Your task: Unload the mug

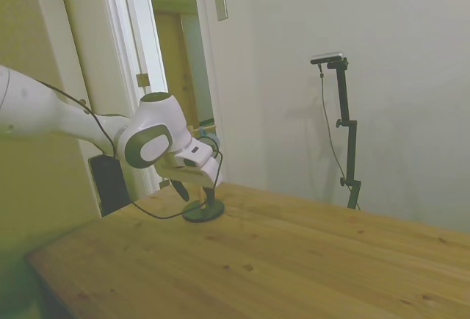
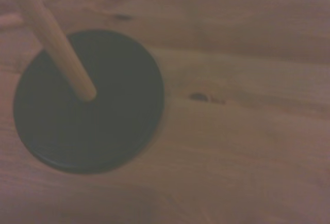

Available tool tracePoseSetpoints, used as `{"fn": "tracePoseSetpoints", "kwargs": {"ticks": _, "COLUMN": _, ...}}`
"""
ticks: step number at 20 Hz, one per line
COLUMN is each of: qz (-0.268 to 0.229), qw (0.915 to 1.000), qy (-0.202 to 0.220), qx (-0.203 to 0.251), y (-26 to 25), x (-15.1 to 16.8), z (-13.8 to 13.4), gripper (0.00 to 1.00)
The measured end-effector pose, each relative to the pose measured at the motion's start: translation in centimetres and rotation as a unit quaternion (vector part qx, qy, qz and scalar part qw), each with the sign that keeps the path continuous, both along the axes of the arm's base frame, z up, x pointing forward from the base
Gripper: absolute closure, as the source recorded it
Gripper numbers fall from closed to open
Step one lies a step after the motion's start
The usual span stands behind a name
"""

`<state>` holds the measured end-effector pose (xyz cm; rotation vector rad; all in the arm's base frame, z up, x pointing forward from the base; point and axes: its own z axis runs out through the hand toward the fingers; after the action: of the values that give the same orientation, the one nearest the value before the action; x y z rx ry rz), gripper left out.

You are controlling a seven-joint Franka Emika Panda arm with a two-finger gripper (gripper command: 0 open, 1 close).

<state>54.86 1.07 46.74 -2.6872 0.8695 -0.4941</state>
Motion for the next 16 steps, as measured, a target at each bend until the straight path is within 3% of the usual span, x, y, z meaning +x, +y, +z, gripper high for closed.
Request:
{"fn": "tracePoseSetpoints", "kwargs": {"ticks": 8, "qz": 0.033, "qw": 0.9913, "qy": -0.126, "qx": 0.020, "y": 0.8, "x": 1.5, "z": 2.3, "gripper": 0.00}}
{"fn": "tracePoseSetpoints", "kwargs": {"ticks": 16, "qz": 0.036, "qw": 0.9832, "qy": -0.178, "qx": 0.024, "y": 1.8, "x": 4.8, "z": 4.3, "gripper": 0.00}}
